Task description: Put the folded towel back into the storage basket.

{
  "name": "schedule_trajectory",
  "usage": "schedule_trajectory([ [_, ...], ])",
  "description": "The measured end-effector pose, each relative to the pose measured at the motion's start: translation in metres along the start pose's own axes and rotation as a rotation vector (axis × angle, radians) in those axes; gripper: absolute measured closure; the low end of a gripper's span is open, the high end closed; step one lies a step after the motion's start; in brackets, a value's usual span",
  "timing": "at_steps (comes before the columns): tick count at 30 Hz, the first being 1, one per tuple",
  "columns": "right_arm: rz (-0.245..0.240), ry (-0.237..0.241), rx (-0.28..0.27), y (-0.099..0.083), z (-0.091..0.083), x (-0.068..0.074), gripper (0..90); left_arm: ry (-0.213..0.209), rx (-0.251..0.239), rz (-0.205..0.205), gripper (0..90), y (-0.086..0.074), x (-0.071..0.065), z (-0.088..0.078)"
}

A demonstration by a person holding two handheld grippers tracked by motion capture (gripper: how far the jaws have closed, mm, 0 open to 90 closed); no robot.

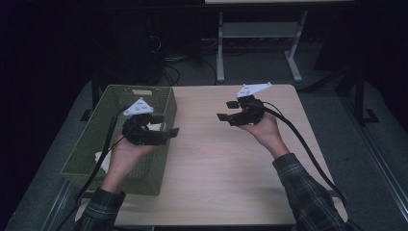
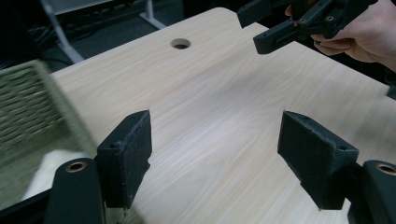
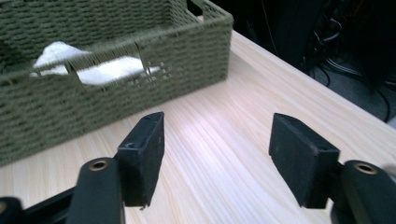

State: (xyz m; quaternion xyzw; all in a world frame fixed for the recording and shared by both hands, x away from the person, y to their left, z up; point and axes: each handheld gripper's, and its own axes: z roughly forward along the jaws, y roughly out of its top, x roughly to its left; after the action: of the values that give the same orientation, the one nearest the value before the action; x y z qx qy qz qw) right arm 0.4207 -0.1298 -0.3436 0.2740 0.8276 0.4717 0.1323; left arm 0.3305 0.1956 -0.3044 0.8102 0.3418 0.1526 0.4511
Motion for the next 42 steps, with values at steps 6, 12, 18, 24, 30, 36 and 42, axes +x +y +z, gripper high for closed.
schedule_trajectory([
  [6, 0.025, -0.035, -0.017, -0.025, -0.022, -0.006, 33.0, -0.044, 0.008, 0.044, 25.2, -0.001, -0.024, 0.03],
  [12, 0.039, -0.077, -0.004, -0.054, -0.043, -0.01, 31.2, -0.092, 0.013, 0.073, 25.2, -0.01, -0.044, 0.059],
  [18, 0.071, -0.107, 0.004, -0.084, -0.058, -0.01, 28.2, -0.104, 0.032, 0.118, 25.2, -0.026, -0.057, 0.084],
  [24, 0.108, -0.119, 0.01, -0.12, -0.067, -0.006, 26.7, -0.123, 0.054, 0.144, 24.8, -0.044, -0.07, 0.109],
  [30, 0.105, -0.151, 0.065, -0.145, -0.073, -0.001, 25.5, -0.127, 0.077, 0.169, 24.2, -0.056, -0.074, 0.123],
  [36, 0.139, -0.167, 0.094, -0.172, -0.082, 0.002, 23.6, -0.134, 0.133, 0.187, 23.4, -0.073, -0.079, 0.139],
  [42, 0.18, -0.166, 0.119, -0.193, -0.09, 0.008, 17.7, -0.152, 0.18, 0.186, 20.3, -0.085, -0.081, 0.151],
])
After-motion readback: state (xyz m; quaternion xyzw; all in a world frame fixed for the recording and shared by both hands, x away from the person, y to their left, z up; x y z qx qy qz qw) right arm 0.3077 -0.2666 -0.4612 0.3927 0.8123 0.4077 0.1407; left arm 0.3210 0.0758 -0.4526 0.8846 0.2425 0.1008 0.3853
